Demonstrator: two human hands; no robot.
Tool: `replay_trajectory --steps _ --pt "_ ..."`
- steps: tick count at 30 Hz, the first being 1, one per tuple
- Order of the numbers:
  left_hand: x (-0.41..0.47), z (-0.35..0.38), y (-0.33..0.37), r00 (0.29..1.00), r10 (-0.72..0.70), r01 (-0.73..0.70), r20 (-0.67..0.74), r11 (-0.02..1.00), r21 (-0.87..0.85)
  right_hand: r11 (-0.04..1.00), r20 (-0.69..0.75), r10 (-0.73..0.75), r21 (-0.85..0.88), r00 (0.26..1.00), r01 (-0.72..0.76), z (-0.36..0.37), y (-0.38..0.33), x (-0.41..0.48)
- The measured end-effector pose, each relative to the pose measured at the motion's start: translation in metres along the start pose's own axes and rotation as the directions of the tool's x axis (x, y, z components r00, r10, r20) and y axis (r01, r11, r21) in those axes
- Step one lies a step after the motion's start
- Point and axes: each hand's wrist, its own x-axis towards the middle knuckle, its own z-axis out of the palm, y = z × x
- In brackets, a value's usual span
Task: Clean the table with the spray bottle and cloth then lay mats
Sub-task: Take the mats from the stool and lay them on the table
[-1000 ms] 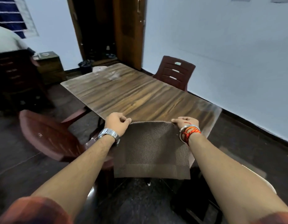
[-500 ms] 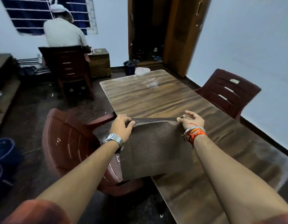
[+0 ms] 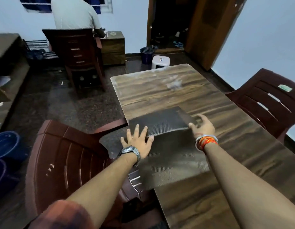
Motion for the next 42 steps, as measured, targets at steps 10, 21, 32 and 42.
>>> replay_trajectory --steps 10,21,32,42 --pt "0.060 0.072 -0.010 0.981 -0.011 -0.023 0.195 0.985 0.173 0.788 0.586 0.190 -0.570 0.788 0.234 0.129 0.018 -0.032" --pt "0.086 0.093 -0.017 0.999 0.048 -0.046 -0.007 0.980 0.195 0.724 0.571 0.225 -0.641 0.790 0.257 0.153 0.026 -0.022" --pt "0.082 0.101 -0.010 0.999 0.007 -0.001 -0.042 0.990 0.139 0.718 0.589 0.206 -0.634 0.781 0.289 0.149 0.030 -0.016" --pt "0.069 0.102 -0.002 1.000 -0.025 0.023 0.017 0.991 0.131 0.725 0.574 0.248 -0.644 0.780 0.244 0.139 0.031 -0.023"
